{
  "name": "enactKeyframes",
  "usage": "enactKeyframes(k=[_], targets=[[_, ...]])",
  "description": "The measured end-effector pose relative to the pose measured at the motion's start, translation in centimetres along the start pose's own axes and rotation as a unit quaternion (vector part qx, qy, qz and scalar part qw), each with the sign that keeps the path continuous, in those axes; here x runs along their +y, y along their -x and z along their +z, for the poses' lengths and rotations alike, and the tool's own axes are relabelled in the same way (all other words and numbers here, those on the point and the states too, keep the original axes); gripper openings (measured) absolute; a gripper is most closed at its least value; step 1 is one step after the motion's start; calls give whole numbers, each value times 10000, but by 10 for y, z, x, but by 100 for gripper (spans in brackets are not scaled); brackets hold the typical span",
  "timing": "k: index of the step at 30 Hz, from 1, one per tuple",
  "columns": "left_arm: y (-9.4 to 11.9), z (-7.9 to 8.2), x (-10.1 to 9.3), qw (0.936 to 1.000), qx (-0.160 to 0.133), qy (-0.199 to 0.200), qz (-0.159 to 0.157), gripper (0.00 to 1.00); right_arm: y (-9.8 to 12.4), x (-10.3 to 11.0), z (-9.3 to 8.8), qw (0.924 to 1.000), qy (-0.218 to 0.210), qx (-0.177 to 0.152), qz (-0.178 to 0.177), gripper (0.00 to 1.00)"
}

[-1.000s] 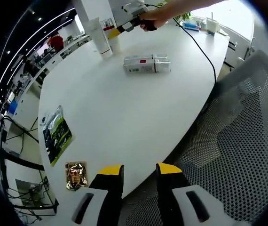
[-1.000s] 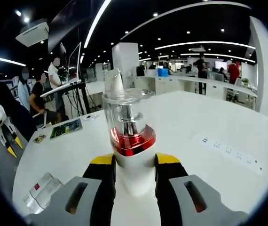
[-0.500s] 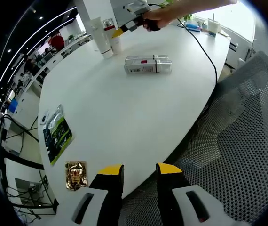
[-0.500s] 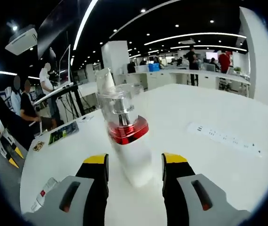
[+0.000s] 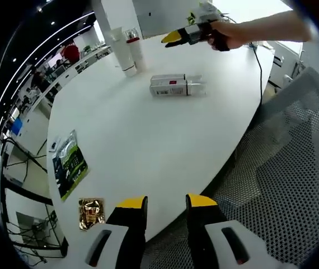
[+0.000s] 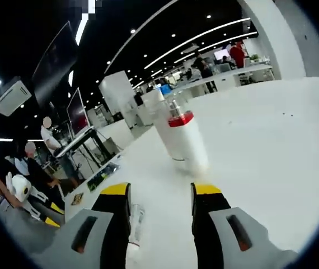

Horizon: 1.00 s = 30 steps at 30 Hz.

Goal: Arrange the skincare products in the storage area until every visible bottle or jar stands upright without overlapping.

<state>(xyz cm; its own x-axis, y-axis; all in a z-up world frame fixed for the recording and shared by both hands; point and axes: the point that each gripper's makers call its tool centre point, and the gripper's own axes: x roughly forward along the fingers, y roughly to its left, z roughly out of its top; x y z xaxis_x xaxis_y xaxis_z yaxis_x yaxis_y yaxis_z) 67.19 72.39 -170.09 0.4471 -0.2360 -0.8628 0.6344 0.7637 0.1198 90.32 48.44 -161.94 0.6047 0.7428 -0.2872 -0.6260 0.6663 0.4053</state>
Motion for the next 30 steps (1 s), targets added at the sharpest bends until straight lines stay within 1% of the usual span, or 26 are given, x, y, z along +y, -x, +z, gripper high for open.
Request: enactKeyframes(k=[1,5,11,15,18,20,21,23,24,26,27,28,29,30], targets=[[0,0,0,10000,11,6,0,28,6,3,0,10000,25,-15,-8,40],[0,-1,1,10000,16,25,27,28,19,9,5,9999,-5,-118,9,39],[2,2,0,9999,-24,-68,78,29,37,29,11,9996,124,-263,20,38],[5,6,0,9998,-126,-108,130,29,47,52,23,9988,79,-478,86,40],[5,6,1,9997,-118,-166,137,29,54,72,29,9979,40,-630,146,43],[5,6,-1,9996,-126,-223,130,30,57,88,26,9977,-8,-653,187,44],[6,7,-1,9995,-144,-246,129,31,60,99,23,9975,17,-662,235,44],[7,8,-2,9994,-172,-273,123,31,62,110,15,9980,79,-583,238,42],[7,9,-2,9994,-191,-273,127,31,64,117,9,9983,33,-547,209,41],[8,10,-1,9992,-235,-286,135,31,68,129,0,9984,-46,-534,171,42],[8,11,-1,9992,-266,-278,137,31,69,131,-2,9984,-60,-535,151,43],[8,11,0,9992,-277,-255,142,31,71,137,-8,9986,-68,-505,123,44],[8,11,1,9993,-265,-222,147,31,72,138,-11,9987,-54,-491,94,44],[8,11,1,9993,-272,-214,148,31,74,146,-16,9989,-32,-465,66,45]])
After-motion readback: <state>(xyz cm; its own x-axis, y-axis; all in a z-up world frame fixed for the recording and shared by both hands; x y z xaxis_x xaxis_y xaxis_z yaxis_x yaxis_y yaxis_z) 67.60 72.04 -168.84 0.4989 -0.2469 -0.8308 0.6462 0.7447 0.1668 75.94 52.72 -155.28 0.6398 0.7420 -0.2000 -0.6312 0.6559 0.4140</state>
